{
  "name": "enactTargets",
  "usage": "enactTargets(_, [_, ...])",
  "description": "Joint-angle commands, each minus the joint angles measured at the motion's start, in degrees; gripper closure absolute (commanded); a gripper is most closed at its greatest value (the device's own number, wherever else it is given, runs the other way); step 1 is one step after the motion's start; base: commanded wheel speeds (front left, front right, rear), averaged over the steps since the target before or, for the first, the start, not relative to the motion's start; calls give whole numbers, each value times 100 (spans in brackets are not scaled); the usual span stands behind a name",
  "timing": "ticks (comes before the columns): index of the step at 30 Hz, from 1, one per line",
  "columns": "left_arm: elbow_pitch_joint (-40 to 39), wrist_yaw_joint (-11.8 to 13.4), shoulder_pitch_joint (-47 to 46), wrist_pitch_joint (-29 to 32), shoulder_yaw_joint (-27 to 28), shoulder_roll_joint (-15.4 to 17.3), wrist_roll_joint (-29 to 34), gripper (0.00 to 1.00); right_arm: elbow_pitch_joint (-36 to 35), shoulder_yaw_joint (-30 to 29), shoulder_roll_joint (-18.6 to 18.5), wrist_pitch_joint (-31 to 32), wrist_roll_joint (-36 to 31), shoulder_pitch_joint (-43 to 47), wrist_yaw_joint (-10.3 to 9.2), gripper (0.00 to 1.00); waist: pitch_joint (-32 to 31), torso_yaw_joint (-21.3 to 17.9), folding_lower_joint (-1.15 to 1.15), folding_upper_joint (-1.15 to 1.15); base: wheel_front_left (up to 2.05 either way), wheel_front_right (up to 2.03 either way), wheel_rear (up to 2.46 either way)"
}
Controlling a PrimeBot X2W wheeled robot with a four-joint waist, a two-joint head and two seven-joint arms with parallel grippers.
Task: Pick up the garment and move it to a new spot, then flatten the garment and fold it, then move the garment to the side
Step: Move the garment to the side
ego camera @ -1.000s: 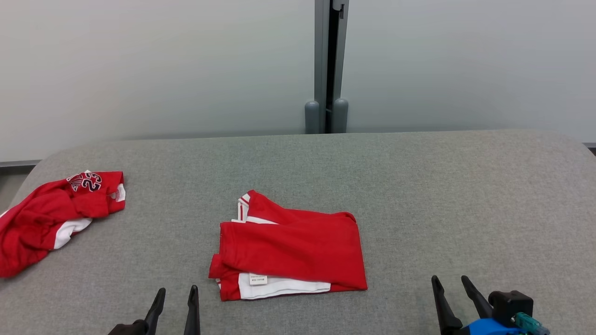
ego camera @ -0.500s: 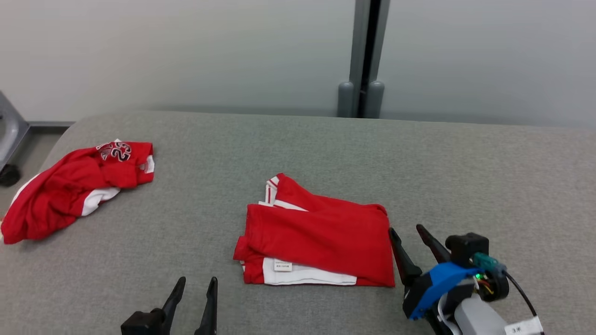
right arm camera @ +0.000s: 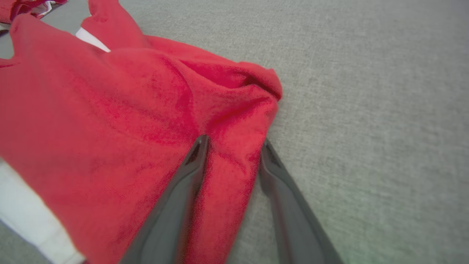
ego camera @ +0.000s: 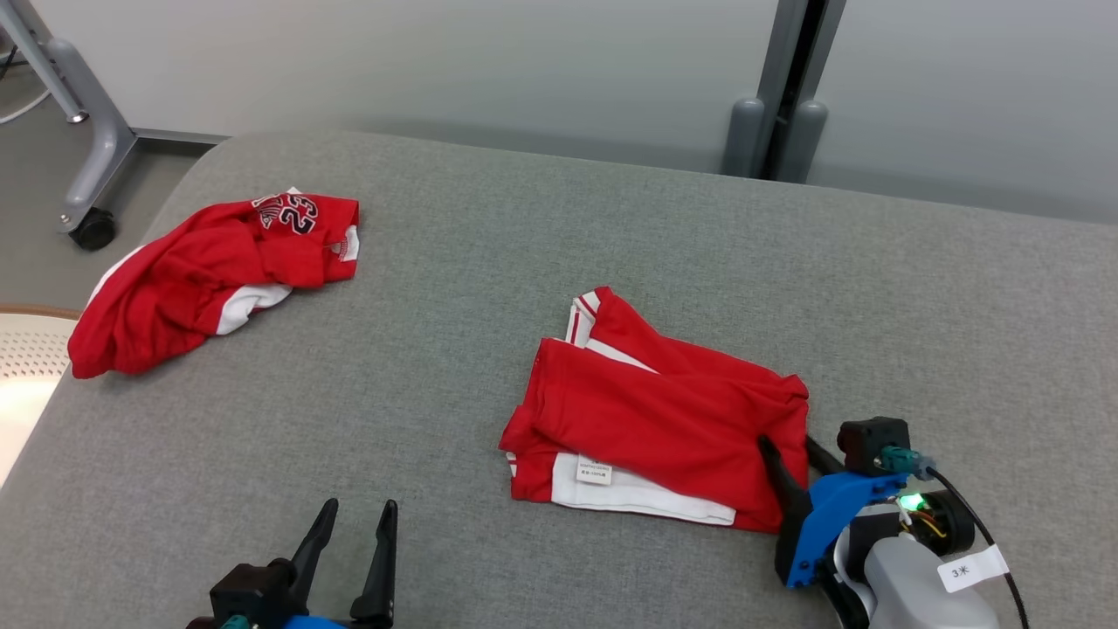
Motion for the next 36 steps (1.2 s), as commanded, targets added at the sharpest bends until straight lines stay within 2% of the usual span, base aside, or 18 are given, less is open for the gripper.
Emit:
enactTargets(1, [-22,7,-25,-27,13,5,-21,0,219,88,10,84,44,220,-7,100,-68,-119,0,0,0,0,0])
enactTargets(6, [-97,7,88,-26,-9,-71,27,0,100,11,-52,-47,93,263,-15,100,-262,-657,0,0,0,0,0])
enactTargets(17, [-328,7,-47,-26,-536,-261,51,0,-476,-221,-31,-74,-206,693,-12,100,-380,-2512,0,0,0,0,0])
enactTargets(22, [-404,7,-186,-27,-849,-249,9,0,-757,-329,-19,-81,-334,878,-8,100,-269,-3035,0,0,0,0,0])
enactTargets(27, [-459,7,-256,-26,-1138,-173,-70,0,-975,-442,-10,-86,-416,976,-7,100,-140,-3323,0,0,0,0,0])
enactTargets(32, [-489,7,-299,-27,-1357,-41,-97,0,-1042,-598,-5,-88,-523,925,-6,100,-2,-3357,0,0,0,0,0])
enactTargets(36, [-530,7,-362,-27,-1492,120,-138,0,-1032,-1038,-9,-87,-955,569,-6,100,235,-3217,0,0,0,0,0])
